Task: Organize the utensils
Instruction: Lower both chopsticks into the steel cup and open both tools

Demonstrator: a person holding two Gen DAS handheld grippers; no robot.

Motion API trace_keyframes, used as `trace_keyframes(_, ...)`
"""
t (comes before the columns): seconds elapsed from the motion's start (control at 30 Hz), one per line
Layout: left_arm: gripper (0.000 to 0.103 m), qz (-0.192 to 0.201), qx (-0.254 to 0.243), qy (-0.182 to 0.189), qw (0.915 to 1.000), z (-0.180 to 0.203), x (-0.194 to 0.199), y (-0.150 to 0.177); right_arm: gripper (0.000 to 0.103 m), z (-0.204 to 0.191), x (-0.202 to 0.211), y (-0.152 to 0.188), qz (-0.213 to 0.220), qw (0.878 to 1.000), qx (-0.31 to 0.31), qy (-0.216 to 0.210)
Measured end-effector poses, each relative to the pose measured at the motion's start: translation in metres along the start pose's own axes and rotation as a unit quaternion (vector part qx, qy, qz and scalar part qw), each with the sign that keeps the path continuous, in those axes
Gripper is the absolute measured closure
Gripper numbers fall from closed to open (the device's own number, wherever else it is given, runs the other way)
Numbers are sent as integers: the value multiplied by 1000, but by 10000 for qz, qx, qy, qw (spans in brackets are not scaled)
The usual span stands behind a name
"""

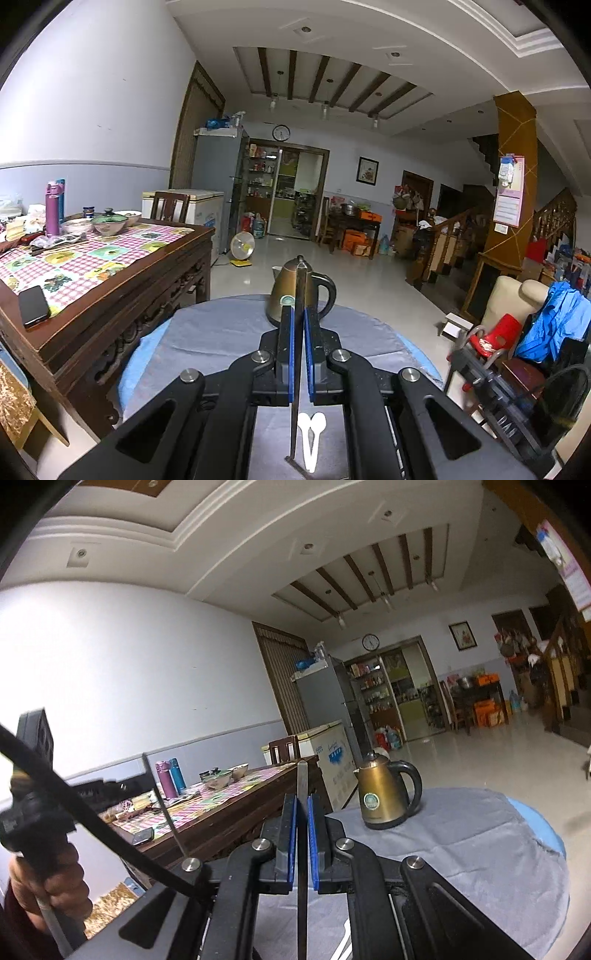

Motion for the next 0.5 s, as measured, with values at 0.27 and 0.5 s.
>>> trace_keyframes(0.27, 98, -126, -96, 270, 9995, 22, -8, 6, 97, -5, -12, 17, 33, 9997, 35, 254)
trace_keyframes(0.5, 98, -393, -143, 544, 9976, 37, -9, 21, 97, -7, -16, 28, -69, 9992, 102, 372)
Point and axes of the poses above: each gripper's, at about its wrist camera, not at the fingertips, and x roughly against the way its jaws point, z to its right, y to its underside, the point moved 3 cm from there along -x, roughly the way its jaws point, and after that the axes turned 8 degrees about x, right-handed, at the moved point
